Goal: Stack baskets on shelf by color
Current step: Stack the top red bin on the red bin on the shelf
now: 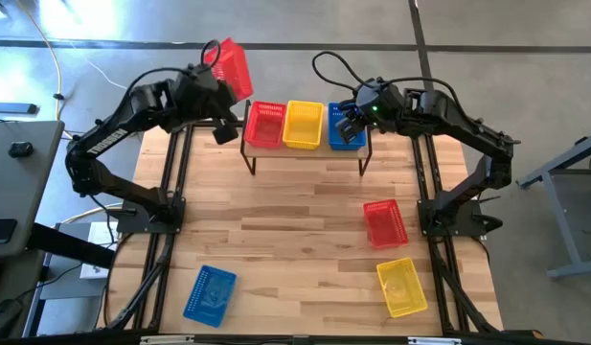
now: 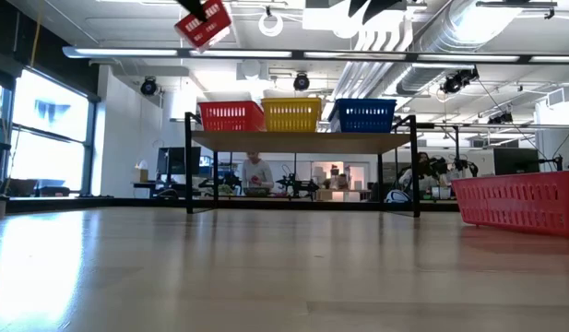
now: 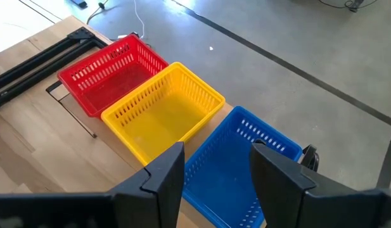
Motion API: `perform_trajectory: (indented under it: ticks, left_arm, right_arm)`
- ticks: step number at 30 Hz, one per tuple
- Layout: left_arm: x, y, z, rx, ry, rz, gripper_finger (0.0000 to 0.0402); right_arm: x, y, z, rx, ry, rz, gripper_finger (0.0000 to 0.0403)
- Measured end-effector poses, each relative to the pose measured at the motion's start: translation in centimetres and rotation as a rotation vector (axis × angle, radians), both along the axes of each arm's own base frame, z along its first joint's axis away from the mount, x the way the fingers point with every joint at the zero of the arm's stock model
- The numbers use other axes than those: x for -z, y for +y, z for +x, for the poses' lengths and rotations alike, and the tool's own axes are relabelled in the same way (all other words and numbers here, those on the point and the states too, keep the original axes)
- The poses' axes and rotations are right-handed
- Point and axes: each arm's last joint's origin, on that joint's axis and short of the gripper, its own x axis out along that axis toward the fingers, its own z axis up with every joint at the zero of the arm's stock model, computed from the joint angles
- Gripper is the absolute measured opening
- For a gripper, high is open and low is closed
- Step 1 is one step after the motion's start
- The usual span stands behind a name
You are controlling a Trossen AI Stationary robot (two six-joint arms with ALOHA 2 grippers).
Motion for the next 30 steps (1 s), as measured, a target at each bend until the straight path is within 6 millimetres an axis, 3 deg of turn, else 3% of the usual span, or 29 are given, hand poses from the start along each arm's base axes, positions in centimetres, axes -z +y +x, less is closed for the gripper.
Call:
perform_trajectory:
  ticks: [7,17,30]
  left_arm:
    - [-1.4,0.9,2.3,0.172,-0.019,-0.025,0.0000]
    - [2.3,2.4,5.3,0.263,0.206,-0.198,0.0000]
    - [6.3,4.0,8.1,0.297,0.371,-0.335,0.0000]
  right_arm:
    - [0.0,0.0,0.0,0.002,-0.002,0.002,0.0161]
    - [0.0,0.0,0.0,0.001,-0.002,0.003,0.0161]
    - [0.0,0.0,0.0,0.005,-0.006,0.007,0.0161]
